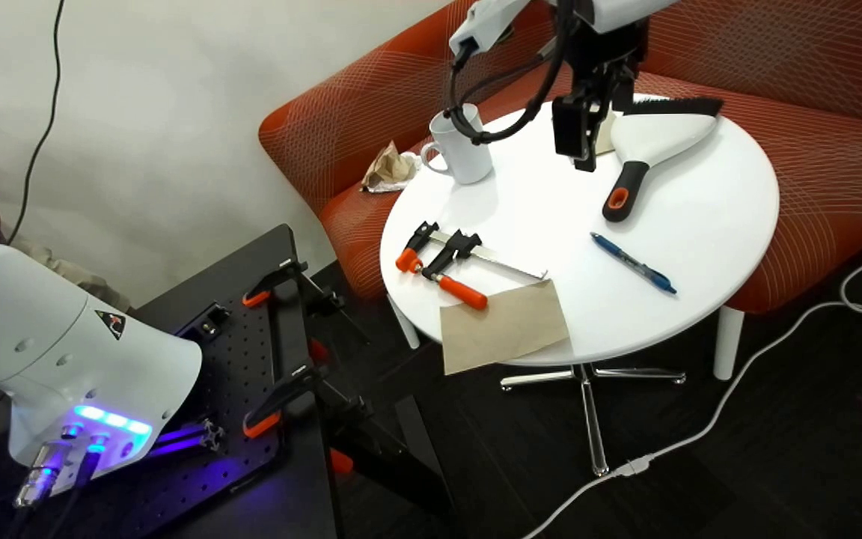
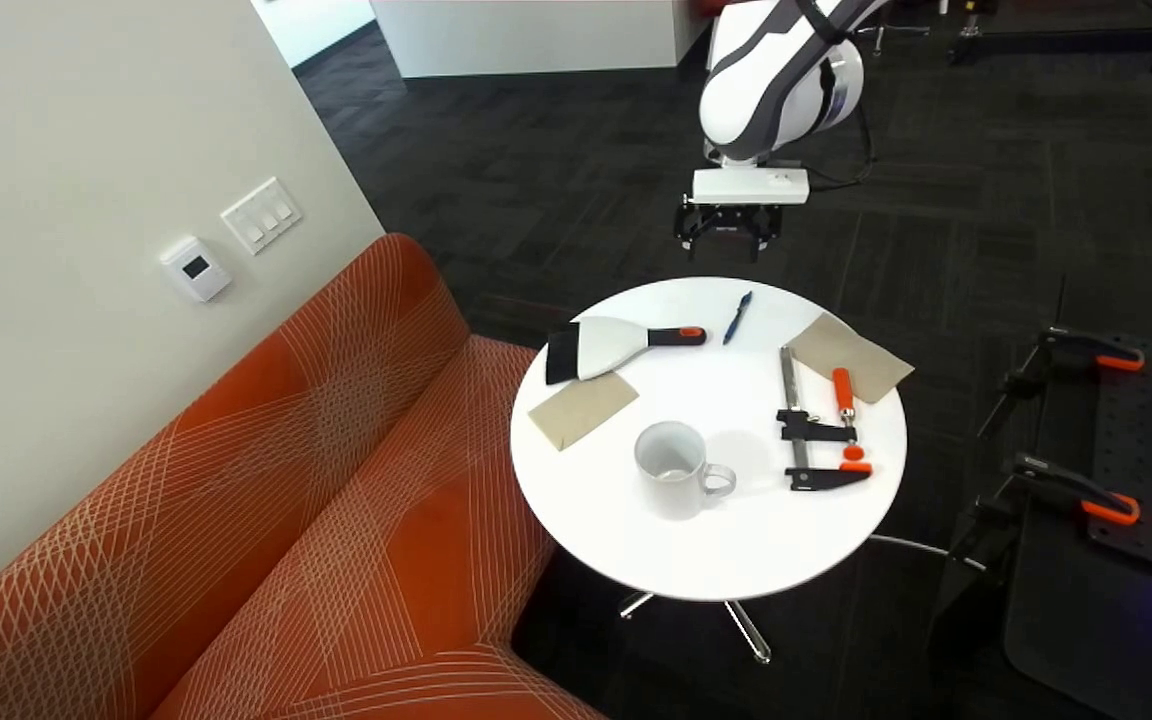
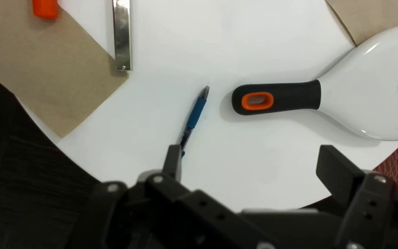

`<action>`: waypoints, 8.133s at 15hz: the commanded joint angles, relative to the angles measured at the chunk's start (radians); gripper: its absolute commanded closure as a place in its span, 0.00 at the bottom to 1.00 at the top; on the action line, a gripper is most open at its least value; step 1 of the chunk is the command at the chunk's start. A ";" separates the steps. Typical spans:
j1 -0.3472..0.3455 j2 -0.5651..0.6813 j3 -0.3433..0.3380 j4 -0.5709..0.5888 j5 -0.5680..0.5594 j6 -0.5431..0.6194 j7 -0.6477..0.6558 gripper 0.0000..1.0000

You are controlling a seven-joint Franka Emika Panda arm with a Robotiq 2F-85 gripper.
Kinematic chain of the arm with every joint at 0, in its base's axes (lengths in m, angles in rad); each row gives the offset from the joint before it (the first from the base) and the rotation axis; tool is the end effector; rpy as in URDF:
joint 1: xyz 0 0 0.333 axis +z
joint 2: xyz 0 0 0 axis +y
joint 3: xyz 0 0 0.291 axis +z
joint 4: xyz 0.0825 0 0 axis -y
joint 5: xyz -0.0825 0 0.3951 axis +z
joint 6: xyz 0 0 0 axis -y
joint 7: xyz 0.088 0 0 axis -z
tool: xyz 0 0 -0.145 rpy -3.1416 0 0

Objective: Pick the pen and put it in the cup

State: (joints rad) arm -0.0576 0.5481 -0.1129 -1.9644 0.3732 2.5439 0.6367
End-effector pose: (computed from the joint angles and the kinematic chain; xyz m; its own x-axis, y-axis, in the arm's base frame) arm 0.6062 -0.1031 0.1276 0.4617 -0.8834 -0.0806 -0.8827 -0.4486 -0.1398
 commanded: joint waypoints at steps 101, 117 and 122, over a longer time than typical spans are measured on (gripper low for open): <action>0.114 -0.355 0.129 -0.106 -0.505 -0.292 -0.839 0.96; -0.031 -0.286 0.314 -0.106 -0.008 -0.157 -1.887 0.96; -0.045 -0.285 0.347 -0.096 0.199 -0.225 -2.235 0.96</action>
State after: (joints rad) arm -0.0773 0.2679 0.2045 -2.0723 0.4745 2.3756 -1.4302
